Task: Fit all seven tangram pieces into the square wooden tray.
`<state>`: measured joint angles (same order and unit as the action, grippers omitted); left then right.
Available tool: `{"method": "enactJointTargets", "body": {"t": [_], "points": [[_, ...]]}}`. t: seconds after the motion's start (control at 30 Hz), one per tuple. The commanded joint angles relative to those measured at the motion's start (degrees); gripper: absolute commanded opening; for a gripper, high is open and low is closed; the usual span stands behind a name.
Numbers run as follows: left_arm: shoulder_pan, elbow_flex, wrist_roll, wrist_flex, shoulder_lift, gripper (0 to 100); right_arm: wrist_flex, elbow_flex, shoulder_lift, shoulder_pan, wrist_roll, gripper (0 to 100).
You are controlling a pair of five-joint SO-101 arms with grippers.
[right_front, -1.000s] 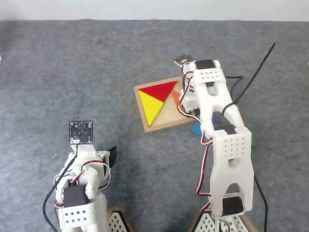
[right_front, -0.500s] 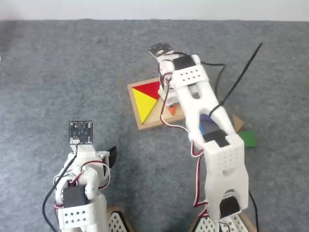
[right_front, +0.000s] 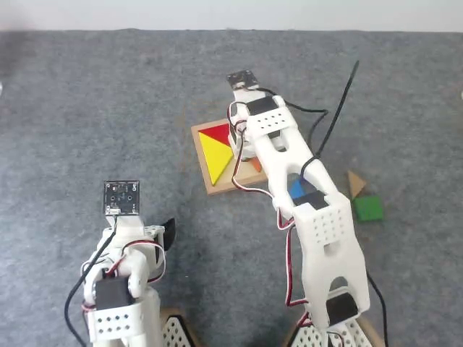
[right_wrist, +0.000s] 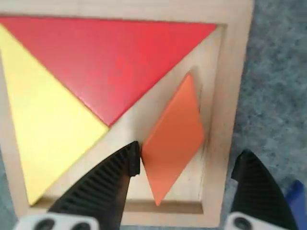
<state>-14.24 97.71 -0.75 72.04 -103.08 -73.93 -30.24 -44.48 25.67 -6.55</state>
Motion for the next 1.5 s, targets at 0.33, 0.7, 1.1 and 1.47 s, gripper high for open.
{"method": "enactJointTargets", "body": {"t": [0.33, 0.7, 1.1, 1.47], "points": [[0.0, -1.3, 0.4, 0.3, -1.2, 27, 1.1, -4.0, 3.6, 0.7, -6.3, 31.0], [0.0, -1.3, 0.4, 0.3, -1.2, 27, -1.9, -4.7, 5.2, 6.8, -6.6, 31.0], [0.0, -1.3, 0.4, 0.3, -1.2, 27, 0.9, -4.9, -1.3, 2.1, -14.3, 31.0], [0.0, -1.3, 0.4, 0.3, -1.2, 27, 0.8, -4.9, -1.1, 1.9, -17.3, 31.0]]}}
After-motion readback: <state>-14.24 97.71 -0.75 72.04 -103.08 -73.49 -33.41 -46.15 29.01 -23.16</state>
